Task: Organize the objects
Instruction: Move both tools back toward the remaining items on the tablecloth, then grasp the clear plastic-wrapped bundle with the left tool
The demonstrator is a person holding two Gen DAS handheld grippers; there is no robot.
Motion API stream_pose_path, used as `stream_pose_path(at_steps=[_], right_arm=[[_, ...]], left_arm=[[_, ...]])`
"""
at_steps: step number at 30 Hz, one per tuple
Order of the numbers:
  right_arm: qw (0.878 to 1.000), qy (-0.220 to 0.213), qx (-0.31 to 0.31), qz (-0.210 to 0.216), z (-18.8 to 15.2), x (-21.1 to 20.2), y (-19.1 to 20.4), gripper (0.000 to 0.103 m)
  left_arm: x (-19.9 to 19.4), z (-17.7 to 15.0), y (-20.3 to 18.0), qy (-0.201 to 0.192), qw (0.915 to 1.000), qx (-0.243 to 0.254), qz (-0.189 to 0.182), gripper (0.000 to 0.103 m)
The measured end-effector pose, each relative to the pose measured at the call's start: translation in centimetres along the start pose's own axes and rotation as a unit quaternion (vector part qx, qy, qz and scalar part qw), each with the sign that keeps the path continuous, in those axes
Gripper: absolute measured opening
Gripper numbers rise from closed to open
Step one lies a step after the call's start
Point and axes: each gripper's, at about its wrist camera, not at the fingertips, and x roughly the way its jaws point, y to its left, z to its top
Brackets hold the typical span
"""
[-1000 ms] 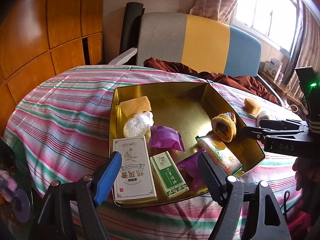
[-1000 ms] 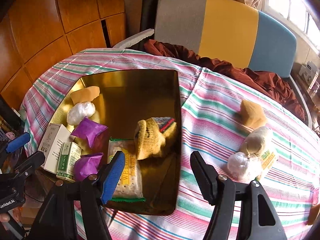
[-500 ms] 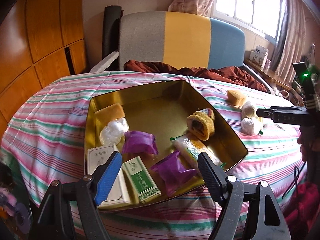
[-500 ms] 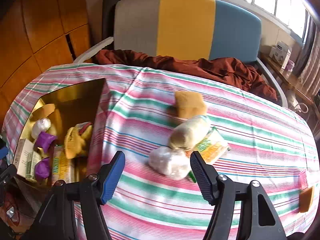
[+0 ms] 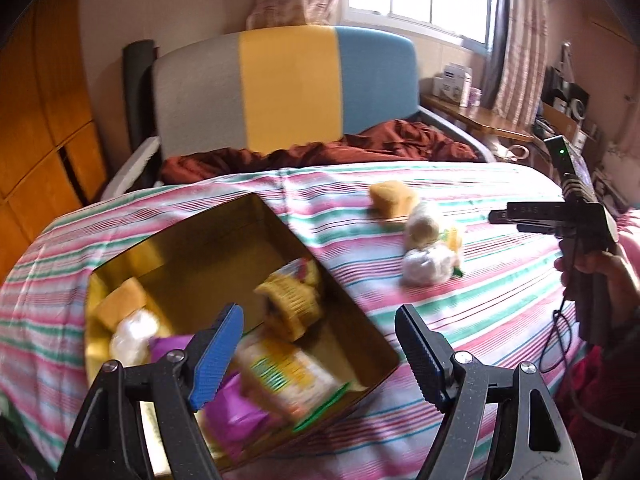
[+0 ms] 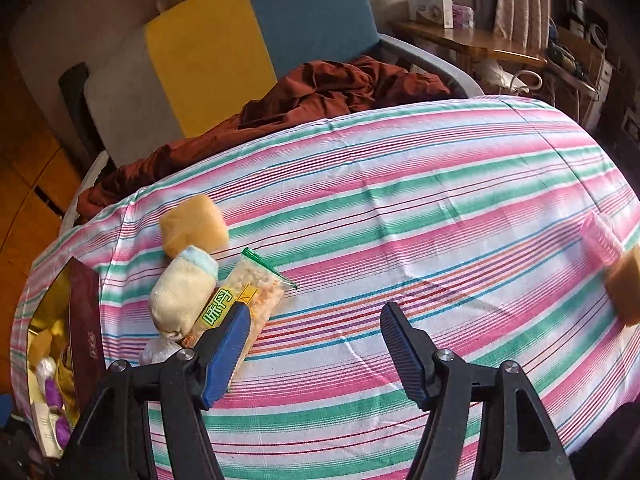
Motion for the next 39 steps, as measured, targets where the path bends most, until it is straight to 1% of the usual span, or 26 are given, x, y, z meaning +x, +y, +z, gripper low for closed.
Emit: stream_pose_path(at_steps=[2,8,10,11,13,15,17,21,22,23,25,27,30,34,37,39], right_arm=[[1.000,0.005,0.013,-0.002,-0.1,0.0,-0.5,0.069],[0.999,0.011,0.034,0.018,0.1,-0.2,-1.2,0.069],[0.999,0.011,0.037,0.024,0.2,-0.2,-1.3,0.069],[0.999,0.012,0.038,0.026,0.2,-0.2,-1.3,0.069],[0.999,0.015,0.041,0.031,0.3,0.0,-1.5,0.069],[0.998,0.017,0.044,0.036,0.3,0.1,-1.6,0.069],[0.998,0.020,0.047,0.040,0.3,0.2,-1.7,0.069],[0.998,0.023,0.049,0.044,0.4,0.4,-1.8,0.069],[0.997,0.023,0.049,0.045,0.4,0.4,-1.8,0.069],[0.997,0.024,0.049,0.045,0.4,0.5,-1.8,0.069],[0.998,0.027,0.045,0.045,0.4,0.6,-1.6,0.069],[0.998,0.030,0.040,0.043,0.4,0.8,-1.4,0.069],[0.998,0.040,0.030,0.044,0.1,1.2,-1.0,0.069],[0.997,0.065,0.005,0.037,-0.3,2.5,0.2,0.069],[0.994,0.094,-0.011,0.048,-0.6,3.9,1.3,0.069],[0.994,0.100,-0.022,0.048,-0.7,4.4,2.1,0.069]], left_arm=[[1.4,1.2,-1.6,0.009,0.9996,0.006,-0.026,0.076],[6.8,4.0,-6.9,0.056,0.9956,0.027,-0.070,0.066],[8.8,4.6,-8.3,0.067,0.9951,0.036,-0.064,0.064],[9.9,4.7,-8.8,0.079,0.9940,0.036,-0.066,0.063],[11.9,4.8,-9.2,0.103,0.9919,0.022,-0.071,0.063],[13.6,4.9,-9.7,0.116,0.9901,0.011,-0.078,0.063],[15.1,5.0,-10.2,0.121,0.9907,0.012,-0.062,0.065],[17.9,4.8,-10.6,0.144,0.9877,0.013,-0.060,0.063],[18.3,4.6,-10.7,0.147,0.9866,0.015,-0.069,0.050],[18.3,4.3,-10.7,0.146,0.9862,0.014,-0.078,0.045],[17.7,3.8,-10.7,0.137,0.9865,0.012,-0.089,0.041],[16.7,3.0,-10.8,0.132,0.9866,0.013,-0.096,0.041],[15.3,1.6,-10.8,0.135,0.9849,0.008,-0.108,0.041],[12.7,-0.3,-11.3,0.125,0.9849,0.032,-0.116,0.041],[10.7,-1.7,-11.5,0.116,0.9845,0.050,-0.122,0.041],[9.5,-2.4,-11.5,0.110,0.9834,0.063,-0.130,0.042]])
